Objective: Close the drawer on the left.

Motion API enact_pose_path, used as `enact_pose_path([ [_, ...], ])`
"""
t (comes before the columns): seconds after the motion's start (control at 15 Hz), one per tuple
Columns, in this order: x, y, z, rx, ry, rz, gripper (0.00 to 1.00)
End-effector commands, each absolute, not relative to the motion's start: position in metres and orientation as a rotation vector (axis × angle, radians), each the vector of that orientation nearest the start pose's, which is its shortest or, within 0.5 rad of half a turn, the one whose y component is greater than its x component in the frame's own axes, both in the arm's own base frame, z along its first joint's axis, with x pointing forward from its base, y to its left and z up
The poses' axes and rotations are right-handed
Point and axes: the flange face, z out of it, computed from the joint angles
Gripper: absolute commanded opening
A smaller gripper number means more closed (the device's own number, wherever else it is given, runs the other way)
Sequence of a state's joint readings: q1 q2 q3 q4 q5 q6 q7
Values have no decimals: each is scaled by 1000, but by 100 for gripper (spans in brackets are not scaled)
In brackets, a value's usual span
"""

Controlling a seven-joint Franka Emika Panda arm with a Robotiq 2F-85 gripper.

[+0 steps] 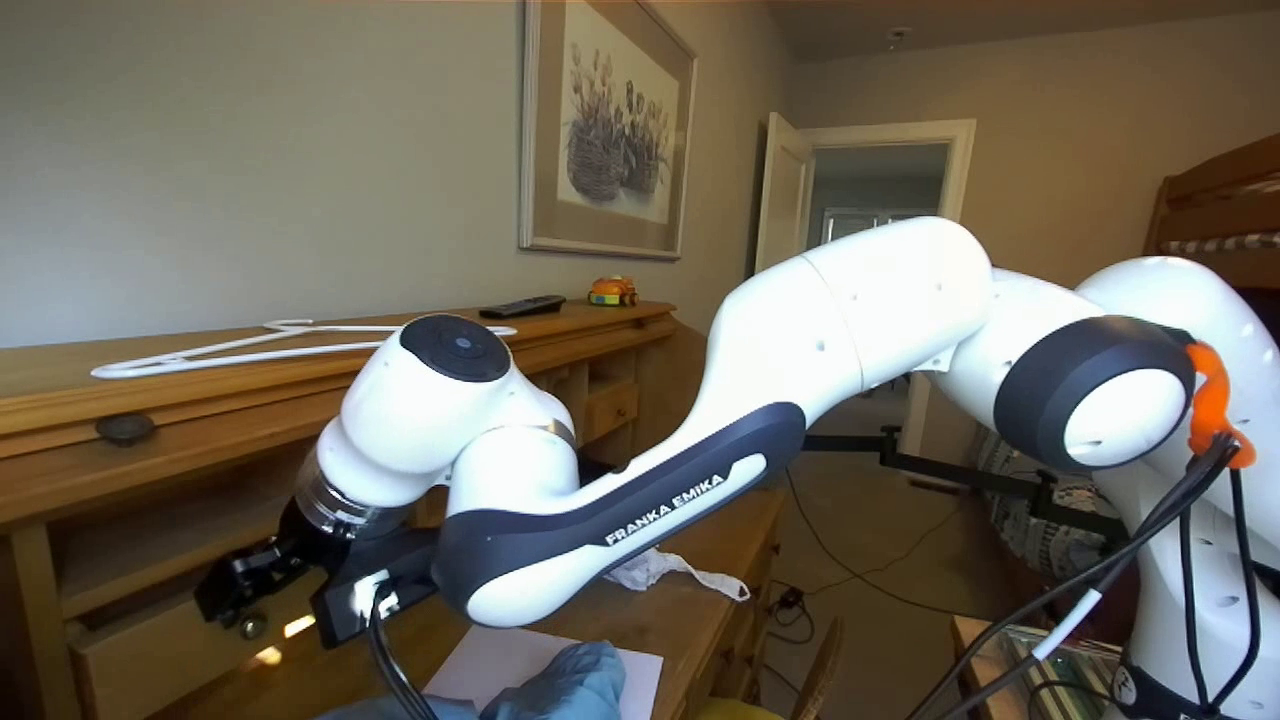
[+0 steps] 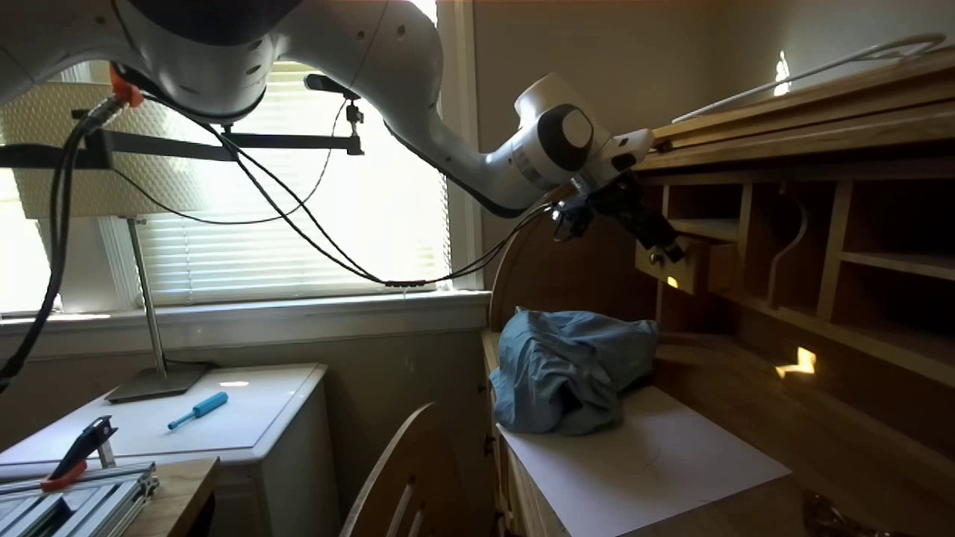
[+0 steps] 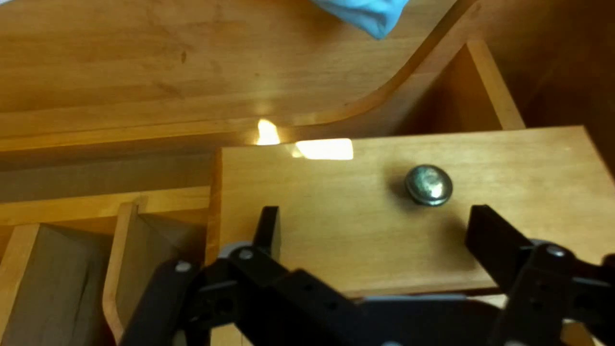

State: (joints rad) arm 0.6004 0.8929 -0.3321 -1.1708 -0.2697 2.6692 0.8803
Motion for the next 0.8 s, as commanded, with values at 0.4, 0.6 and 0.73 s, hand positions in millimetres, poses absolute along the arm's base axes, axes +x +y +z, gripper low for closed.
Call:
enact_pose_path([
  [0.4,758,312,334,-2891,279,-1233,100],
  [0.6,762,314,329,-2867,270,-1280,100],
  [0.73,767,314,326,-2853,258,-1315,100],
])
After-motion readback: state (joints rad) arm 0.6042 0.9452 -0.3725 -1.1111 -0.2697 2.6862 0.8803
